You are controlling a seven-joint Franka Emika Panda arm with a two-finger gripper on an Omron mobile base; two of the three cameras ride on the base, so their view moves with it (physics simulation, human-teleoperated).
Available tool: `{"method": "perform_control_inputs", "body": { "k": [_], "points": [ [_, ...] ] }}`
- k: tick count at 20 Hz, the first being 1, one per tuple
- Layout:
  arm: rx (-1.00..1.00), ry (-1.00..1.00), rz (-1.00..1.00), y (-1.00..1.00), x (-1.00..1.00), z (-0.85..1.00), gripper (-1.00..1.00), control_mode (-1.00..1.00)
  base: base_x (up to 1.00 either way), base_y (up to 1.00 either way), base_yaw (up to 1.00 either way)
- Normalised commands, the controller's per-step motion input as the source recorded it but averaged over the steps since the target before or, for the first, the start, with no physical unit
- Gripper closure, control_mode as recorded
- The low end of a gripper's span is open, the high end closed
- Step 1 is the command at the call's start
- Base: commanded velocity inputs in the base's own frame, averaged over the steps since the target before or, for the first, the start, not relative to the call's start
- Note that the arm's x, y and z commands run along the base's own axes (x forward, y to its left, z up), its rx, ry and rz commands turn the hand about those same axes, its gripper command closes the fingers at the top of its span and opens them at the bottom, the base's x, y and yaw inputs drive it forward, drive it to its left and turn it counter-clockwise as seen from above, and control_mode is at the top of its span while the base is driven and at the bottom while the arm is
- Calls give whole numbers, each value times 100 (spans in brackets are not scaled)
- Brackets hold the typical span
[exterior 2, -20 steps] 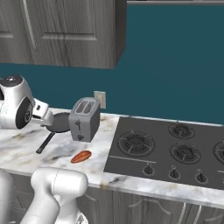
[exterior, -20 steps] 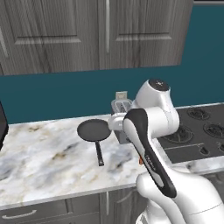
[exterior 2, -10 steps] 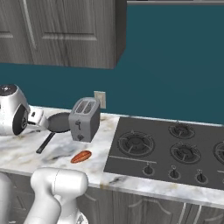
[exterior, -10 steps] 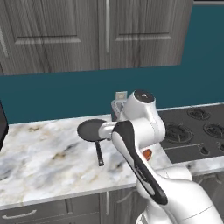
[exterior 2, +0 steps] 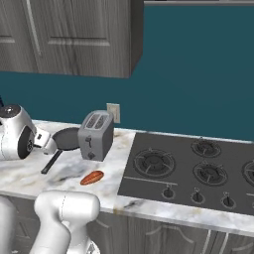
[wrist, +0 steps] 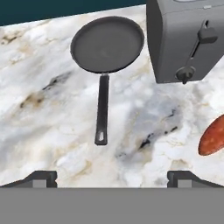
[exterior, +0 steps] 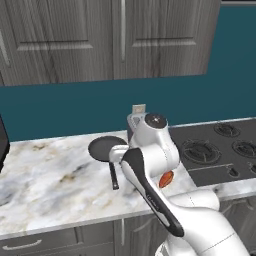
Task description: Place both pans onto different burners. Then place the sweet potato and the fish on different pans.
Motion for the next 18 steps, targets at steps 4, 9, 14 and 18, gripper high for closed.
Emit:
{"method": "perform_control_inputs", "body": {
  "k": [4, 9, 14, 18],
  "points": [
    [0, 2, -3, 5, 33, -29, -100, -100, 0, 0, 0],
    [0, 7, 0, 8, 37, -20, -100, -100, 0, 0, 0],
    [0, 9, 0, 21, 29, -27, -100, -100, 0, 0, 0],
    [0, 9, 0, 23, 29, -31, -100, -100, 0, 0, 0]
  ]
}}
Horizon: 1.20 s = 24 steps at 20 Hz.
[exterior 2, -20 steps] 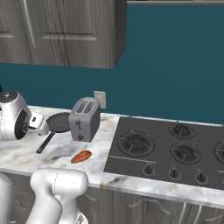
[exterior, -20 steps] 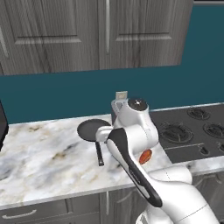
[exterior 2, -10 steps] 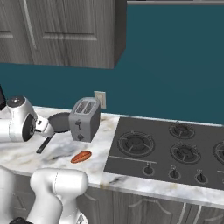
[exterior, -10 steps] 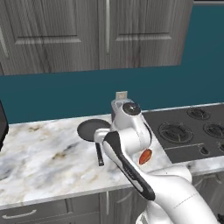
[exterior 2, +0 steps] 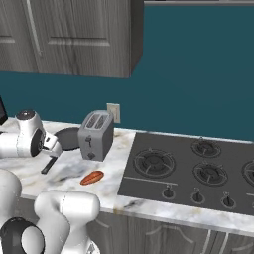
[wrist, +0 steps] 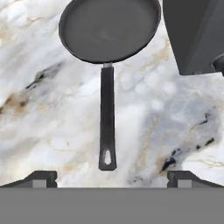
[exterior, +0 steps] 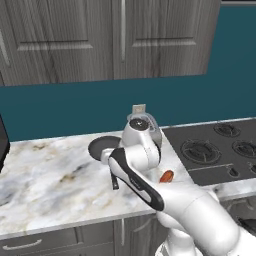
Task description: Place both pans onto different burners. Then place the sweet potato and the fish on different pans.
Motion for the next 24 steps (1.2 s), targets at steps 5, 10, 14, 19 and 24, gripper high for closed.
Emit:
{"method": "perform_control_inputs", "body": {
  "k": [5, 10, 14, 19, 24],
  "points": [
    [0, 7, 0, 7, 22, -31, -100, -100, 0, 0, 0],
    [0, 2, 0, 0, 18, -28, -100, -100, 0, 0, 0],
    [0, 0, 0, 1, 28, -26, -100, -100, 0, 0, 0],
    [-1, 1, 0, 4, 30, -25, -100, -100, 0, 0, 0],
    [-1, 1, 0, 11, 27, -21, -100, -100, 0, 0, 0]
  ]
}}
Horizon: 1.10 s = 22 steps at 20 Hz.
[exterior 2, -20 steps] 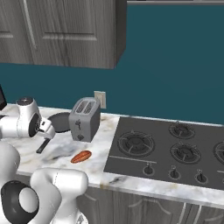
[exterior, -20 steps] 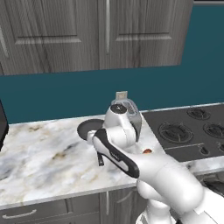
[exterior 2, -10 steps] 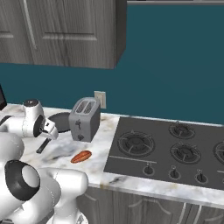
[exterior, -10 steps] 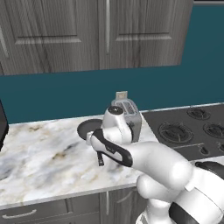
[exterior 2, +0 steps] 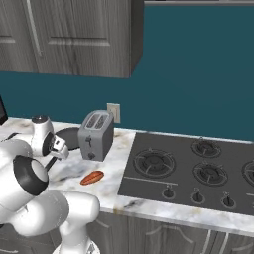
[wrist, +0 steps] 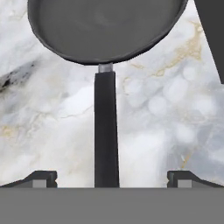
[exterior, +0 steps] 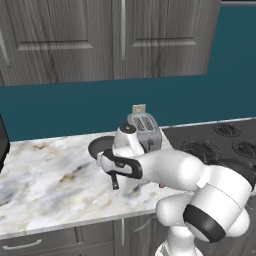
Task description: Place both pans onto different burners. Then place the sweet potato and the fish on different pans.
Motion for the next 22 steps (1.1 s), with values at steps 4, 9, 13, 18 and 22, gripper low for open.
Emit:
{"method": "perform_control_inputs", "body": {
  "k": [4, 9, 13, 18, 22],
  "points": [
    [-2, 0, 0, 8, 21, -16, -100, -100, 0, 0, 0],
    [-2, 1, -1, 11, 22, -18, -100, -100, 0, 0, 0],
    [-2, 3, -1, 10, 21, -23, -100, -100, 0, 0, 0],
    [-1, 2, -1, 4, 17, -22, -100, -100, 0, 0, 0],
    [-1, 2, -1, 8, 18, -24, -100, -100, 0, 0, 0]
  ]
}}
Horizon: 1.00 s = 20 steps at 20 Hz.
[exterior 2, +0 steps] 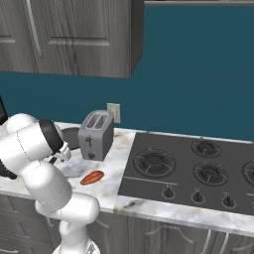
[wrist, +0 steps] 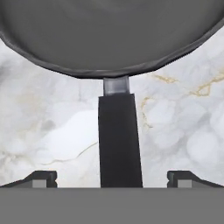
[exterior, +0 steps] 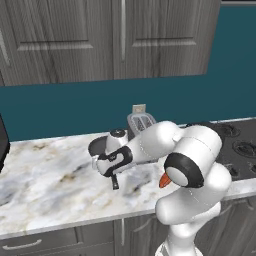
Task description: Place both pans onto different burners. Then place the sweet potato and the fish on different pans.
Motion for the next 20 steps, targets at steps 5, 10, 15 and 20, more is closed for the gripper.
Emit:
{"method": "perform_control_inputs", "body": {
  "k": [5, 10, 15, 20],
  "points": [
    [-1, 0, -1, 5, 9, -21, 100, -100, 0, 0, 0],
    [0, 0, 0, 0, 0, -1, 100, -100, 0, 0, 0],
    [0, -6, 0, 0, -3, 1, 100, -100, 0, 0, 0],
    [0, -8, 0, 0, -26, 29, 100, -100, 0, 0, 0]
  ]
}}
